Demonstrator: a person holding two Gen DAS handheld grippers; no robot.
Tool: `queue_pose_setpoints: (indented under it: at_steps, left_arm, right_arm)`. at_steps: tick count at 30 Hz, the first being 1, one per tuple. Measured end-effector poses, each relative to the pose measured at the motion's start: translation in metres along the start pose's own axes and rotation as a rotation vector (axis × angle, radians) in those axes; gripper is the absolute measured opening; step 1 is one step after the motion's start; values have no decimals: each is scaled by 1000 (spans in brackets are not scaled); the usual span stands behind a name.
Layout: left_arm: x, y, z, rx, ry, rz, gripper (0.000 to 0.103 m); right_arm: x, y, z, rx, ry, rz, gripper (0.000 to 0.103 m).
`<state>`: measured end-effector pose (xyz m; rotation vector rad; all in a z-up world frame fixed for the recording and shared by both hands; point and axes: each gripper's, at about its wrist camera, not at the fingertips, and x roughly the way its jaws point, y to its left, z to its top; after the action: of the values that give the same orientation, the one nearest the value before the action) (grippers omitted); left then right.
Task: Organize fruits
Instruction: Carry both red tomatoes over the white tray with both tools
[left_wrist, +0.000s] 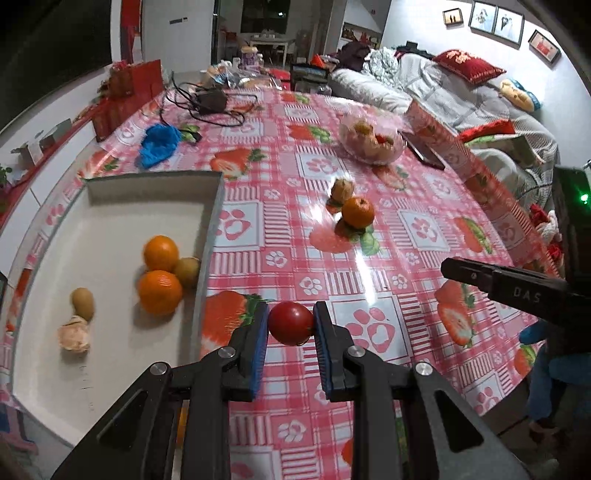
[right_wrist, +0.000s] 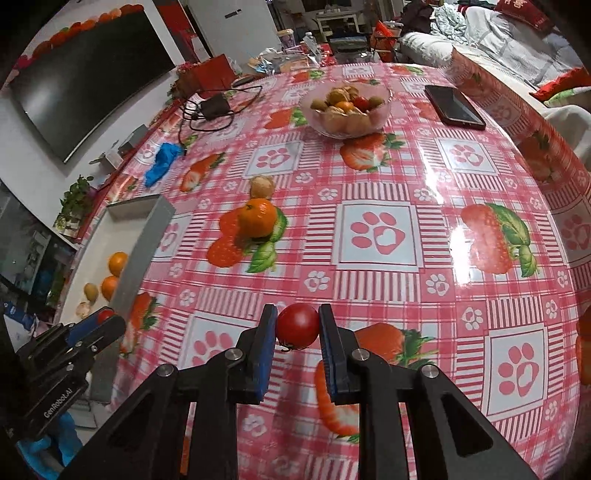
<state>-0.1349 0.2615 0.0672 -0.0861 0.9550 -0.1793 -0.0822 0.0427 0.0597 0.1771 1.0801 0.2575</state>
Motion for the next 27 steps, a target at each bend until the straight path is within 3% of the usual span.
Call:
queue_pose_setpoints:
  at_steps: [13, 22, 27]
  left_arm:
    - [-64, 66, 12, -80, -125, 64, 26]
    - [-98, 141, 22, -189, -180, 144, 26]
    - [-111, 163, 33, -189, -208, 186, 26]
  right_arm:
    - [-23, 81, 15, -137, -27, 60, 24]
    - [-11, 152, 25, -260, -3, 112, 24]
    - [-1, 191, 32, -317, 10, 144, 24]
